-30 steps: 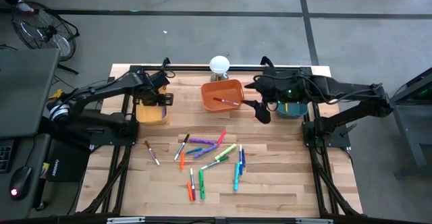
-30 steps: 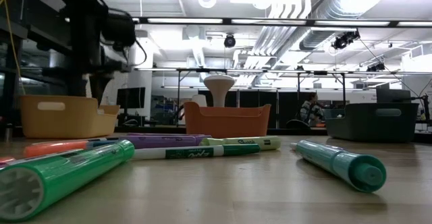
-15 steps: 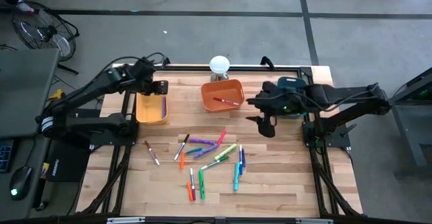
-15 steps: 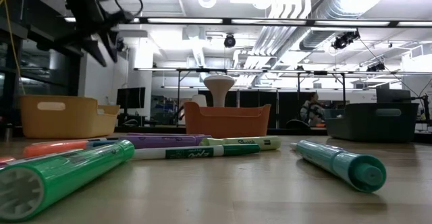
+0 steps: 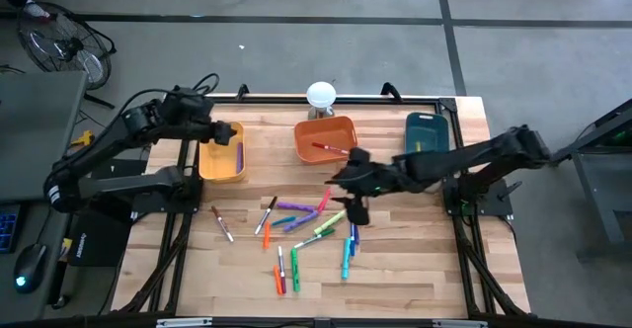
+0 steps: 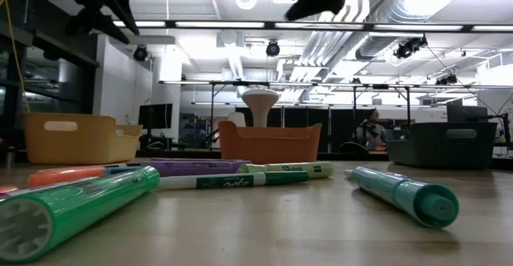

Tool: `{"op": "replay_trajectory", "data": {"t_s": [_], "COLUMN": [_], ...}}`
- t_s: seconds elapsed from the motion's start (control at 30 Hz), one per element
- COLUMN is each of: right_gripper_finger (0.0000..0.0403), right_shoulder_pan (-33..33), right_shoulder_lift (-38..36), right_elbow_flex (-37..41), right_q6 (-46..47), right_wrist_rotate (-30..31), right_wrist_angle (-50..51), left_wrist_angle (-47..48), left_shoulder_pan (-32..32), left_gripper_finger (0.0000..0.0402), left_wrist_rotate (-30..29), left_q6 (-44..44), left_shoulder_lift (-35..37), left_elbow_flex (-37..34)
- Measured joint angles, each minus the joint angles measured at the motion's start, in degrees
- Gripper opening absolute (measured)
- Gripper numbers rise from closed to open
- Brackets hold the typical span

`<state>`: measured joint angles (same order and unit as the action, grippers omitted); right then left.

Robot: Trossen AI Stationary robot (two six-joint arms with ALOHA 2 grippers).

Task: Pick & Place Markers
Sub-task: Put the violet highlighter pen into the yellow bin

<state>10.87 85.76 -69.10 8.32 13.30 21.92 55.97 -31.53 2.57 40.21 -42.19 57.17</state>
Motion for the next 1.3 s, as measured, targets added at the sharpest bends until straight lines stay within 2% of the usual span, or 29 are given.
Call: {"op": "replay_trajectory", "data": {"t_s": [0.13, 0.27, 0.37, 0.63, 0.8, 1.0, 1.3], "right_gripper_finger": [0.0259, 0.0259, 0.0259, 0.0259, 0.0259, 0.0259, 0.0259], "right_shoulder_pan": [-0.75, -2.33, -3.67, -4.61, -4.48, -4.59, -4.61], "right_shoulder_lift": [6.09, 12.13, 17.15, 29.32, 35.30, 38.82, 39.25], "right_elbow_flex": [-0.25, -2.90, -5.82, -15.18, -18.32, -18.57, -18.21], "right_q6": [-1.00, -0.90, -1.44, -3.08, -3.13, -0.09, 1.72], "right_wrist_rotate": [-0.04, -0.39, -3.36, -5.49, -7.74, -8.19, -8.66], "right_wrist_angle": [-6.11, -6.75, -6.72, -0.62, 2.87, 2.52, 0.05], "left_wrist_angle": [-1.01, -2.76, -3.73, -3.61, -3.57, -3.55, -3.48], "left_shoulder_pan": [3.48, 7.04, 9.54, 14.50, 16.48, 17.82, 17.71], "left_gripper_finger": [0.0133, 0.0133, 0.0133, 0.0133, 0.0133, 0.0133, 0.0133], "left_wrist_rotate": [-0.49, -0.59, -1.14, -3.62, -5.34, -6.65, -6.78], "left_q6": [-0.97, -1.21, -1.91, -2.50, -2.50, -2.50, -3.95], "left_shoulder_lift": [2.41, 3.15, 3.10, 3.12, 3.08, 3.08, 3.08], "left_elbow_flex": [0.00, 0.00, 0.00, 0.00, 0.00, 0.00, 0.00]}}
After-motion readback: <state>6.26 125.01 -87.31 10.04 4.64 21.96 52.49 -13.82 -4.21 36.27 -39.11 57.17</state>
